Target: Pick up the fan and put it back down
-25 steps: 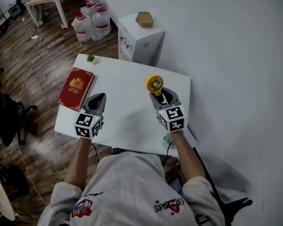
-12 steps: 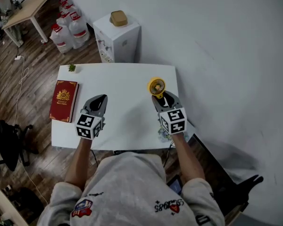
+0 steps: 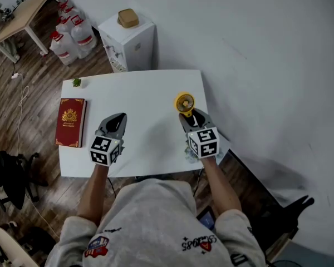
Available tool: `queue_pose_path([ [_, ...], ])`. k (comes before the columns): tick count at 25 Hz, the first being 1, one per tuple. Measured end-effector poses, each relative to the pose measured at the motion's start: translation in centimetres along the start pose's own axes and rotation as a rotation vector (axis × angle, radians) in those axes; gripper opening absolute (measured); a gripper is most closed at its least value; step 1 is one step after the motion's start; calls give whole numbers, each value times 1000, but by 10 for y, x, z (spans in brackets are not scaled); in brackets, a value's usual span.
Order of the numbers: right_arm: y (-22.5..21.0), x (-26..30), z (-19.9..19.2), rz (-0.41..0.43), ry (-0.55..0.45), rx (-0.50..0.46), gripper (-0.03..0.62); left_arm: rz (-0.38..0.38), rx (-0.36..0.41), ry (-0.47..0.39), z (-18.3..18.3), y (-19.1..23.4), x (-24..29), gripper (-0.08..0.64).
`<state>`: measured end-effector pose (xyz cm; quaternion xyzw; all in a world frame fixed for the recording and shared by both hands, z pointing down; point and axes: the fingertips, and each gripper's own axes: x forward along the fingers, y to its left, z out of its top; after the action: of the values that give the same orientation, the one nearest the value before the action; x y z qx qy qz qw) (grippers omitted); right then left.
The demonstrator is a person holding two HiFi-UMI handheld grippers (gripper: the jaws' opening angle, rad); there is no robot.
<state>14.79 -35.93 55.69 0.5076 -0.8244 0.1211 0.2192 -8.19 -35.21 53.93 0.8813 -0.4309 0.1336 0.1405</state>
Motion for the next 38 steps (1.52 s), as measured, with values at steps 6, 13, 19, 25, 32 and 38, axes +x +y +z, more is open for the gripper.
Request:
queue_pose_path([
  [6,-15,25,-20,-9,54,90,183,31,-21,19,-11,12,-4,3],
  [13,-42,59,-57,-35,169,176,183,105,-61,37,-15,37,-15,3],
  [19,-65,103,-100,-77,262,243,183,170,-96,77,-41,63,-23,3],
  [25,-73,139,-140,-94,369,300,181,230,-127,109,-61,85,-36,5],
  [32,-60,154,-171,-86,430,321,181,258,-145,122,-75,97,-43,5],
  [38,-50,157,-187,-71,491,311,184,243,-143,129,-77,94,-42,5],
])
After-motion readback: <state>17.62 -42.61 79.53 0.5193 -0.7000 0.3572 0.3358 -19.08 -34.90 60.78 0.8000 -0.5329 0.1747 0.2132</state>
